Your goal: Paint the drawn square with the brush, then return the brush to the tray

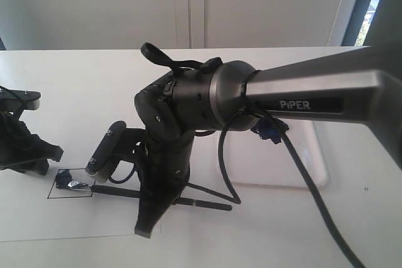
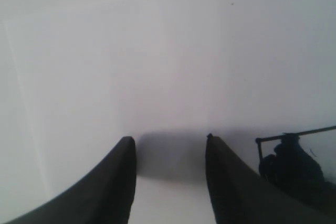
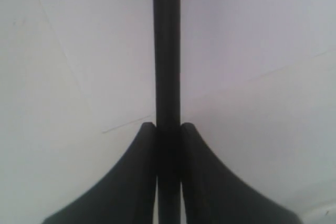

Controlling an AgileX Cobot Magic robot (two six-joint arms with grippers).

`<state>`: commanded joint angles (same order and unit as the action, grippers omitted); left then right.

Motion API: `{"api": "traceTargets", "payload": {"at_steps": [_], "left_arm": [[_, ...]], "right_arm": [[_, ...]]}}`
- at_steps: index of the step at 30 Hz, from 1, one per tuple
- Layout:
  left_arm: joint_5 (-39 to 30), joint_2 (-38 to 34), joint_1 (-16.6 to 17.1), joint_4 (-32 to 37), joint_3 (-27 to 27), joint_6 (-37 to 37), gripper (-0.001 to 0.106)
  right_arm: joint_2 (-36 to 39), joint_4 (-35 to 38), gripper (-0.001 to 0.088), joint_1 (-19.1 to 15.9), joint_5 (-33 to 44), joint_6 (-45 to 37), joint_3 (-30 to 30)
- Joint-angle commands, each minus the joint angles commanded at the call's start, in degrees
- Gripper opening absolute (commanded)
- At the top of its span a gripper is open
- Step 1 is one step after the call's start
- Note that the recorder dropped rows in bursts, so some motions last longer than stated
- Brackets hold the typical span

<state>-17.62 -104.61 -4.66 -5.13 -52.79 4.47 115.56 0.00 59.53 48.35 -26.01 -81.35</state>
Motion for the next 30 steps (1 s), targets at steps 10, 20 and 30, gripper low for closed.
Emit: {"api": "traceTargets", "payload": {"at_steps": [10,20,30], "left_arm": [[0.0,0.0,0.0,-0.1,0.0,0.0,0.048],[0.0,0.0,0.0,-0.1,0.0,0.0,0.048],[-0.1,0.0,0.0,-0.1,0.0,0.0,0.048]], "right_arm": [[0.0,1.7,0.0,0.0,0.8,-2.5,0.0],[0.0,0.0,0.0,0.0,-3.7,-0.2,-0.1],[0.0,-2.2,0.0,0.0,-5.7,1.8,-0.1]]}}
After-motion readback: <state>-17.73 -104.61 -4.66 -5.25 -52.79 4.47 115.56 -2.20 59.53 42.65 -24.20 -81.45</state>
